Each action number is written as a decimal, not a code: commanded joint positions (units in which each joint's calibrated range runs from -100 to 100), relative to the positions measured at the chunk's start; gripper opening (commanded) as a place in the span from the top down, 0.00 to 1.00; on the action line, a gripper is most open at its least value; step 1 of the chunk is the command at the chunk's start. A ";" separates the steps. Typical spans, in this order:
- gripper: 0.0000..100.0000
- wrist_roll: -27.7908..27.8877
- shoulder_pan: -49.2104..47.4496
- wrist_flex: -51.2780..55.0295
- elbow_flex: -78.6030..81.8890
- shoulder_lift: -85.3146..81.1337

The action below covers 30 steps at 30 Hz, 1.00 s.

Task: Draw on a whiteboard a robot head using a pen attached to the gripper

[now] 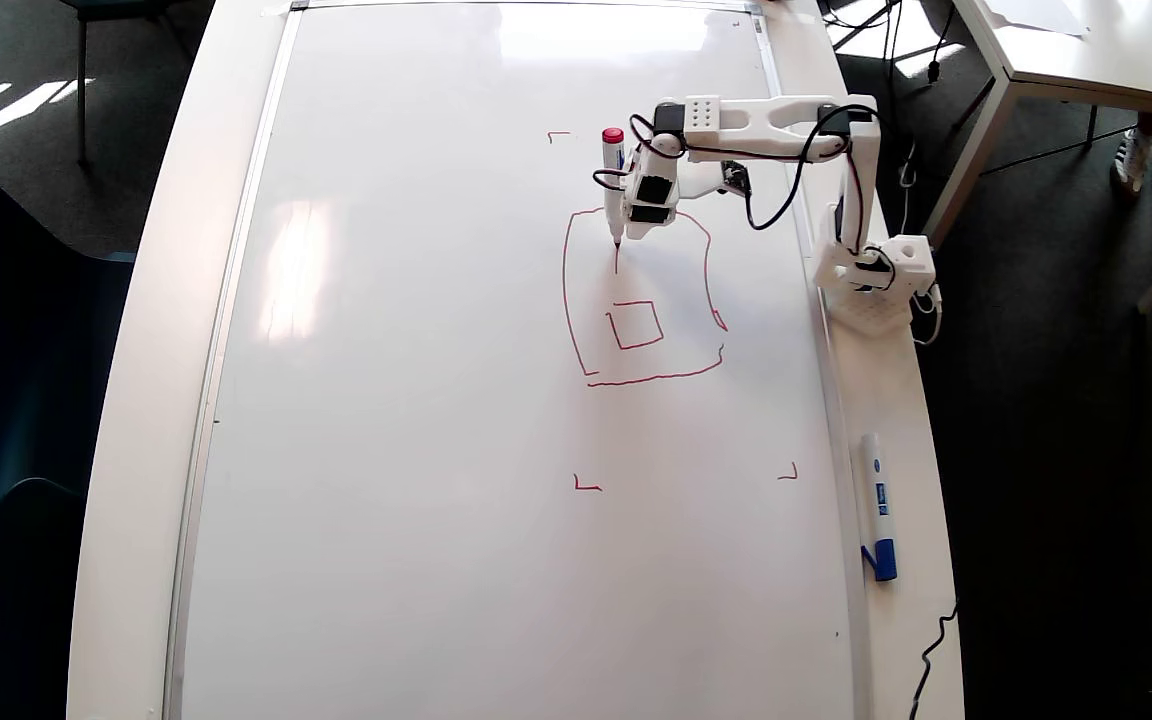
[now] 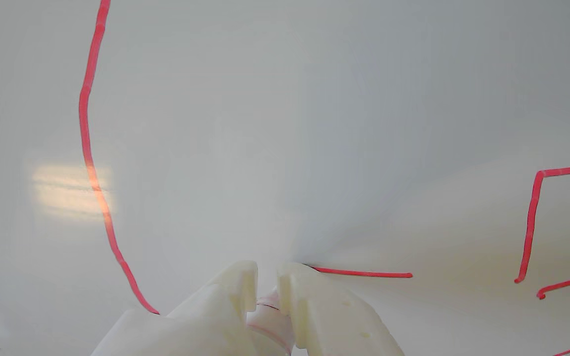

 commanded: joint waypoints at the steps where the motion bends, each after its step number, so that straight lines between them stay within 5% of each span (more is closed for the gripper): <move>1: 0.99 0.84 1.33 0.12 -0.78 -1.03; 30: 0.99 0.57 -2.79 0.21 15.11 -10.93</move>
